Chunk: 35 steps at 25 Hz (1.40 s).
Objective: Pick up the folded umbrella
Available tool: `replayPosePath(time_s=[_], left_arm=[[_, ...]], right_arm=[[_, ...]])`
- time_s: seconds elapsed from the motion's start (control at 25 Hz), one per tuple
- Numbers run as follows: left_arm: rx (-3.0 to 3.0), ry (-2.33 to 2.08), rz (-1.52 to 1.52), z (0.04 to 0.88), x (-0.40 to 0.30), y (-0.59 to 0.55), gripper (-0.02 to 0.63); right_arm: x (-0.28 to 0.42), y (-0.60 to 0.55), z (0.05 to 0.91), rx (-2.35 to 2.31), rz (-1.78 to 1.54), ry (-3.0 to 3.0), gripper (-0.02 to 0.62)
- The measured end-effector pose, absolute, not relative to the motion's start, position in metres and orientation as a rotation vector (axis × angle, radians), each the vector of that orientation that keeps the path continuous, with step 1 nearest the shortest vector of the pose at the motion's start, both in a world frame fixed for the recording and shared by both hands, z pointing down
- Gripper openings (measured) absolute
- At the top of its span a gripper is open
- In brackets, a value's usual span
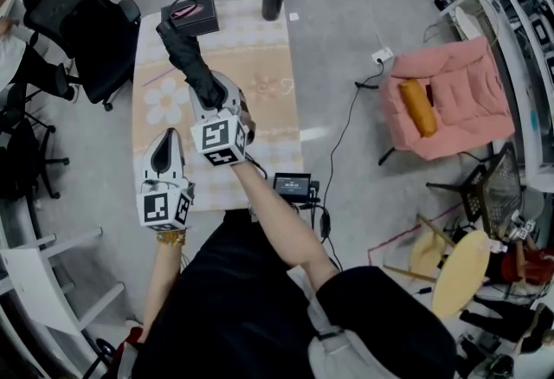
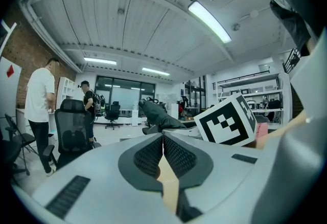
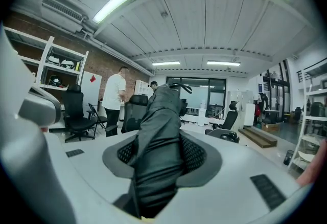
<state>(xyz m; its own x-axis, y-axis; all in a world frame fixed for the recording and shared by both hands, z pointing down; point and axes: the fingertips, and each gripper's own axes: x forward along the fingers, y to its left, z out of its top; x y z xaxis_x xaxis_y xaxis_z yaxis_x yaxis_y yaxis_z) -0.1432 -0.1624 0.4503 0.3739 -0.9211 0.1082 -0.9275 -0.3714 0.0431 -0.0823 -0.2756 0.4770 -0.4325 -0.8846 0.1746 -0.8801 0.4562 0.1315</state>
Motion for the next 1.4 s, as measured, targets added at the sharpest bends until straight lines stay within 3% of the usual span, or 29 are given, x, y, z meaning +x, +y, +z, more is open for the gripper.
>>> replayPosePath(time_s=[1.4], left_arm=[[2.635,-1.677,0.004,0.406,-0.138,-0.192,0.014]], right_arm=[[-0.089,-0.252,0.37,1.57,-0.238,-2.6,0.176]])
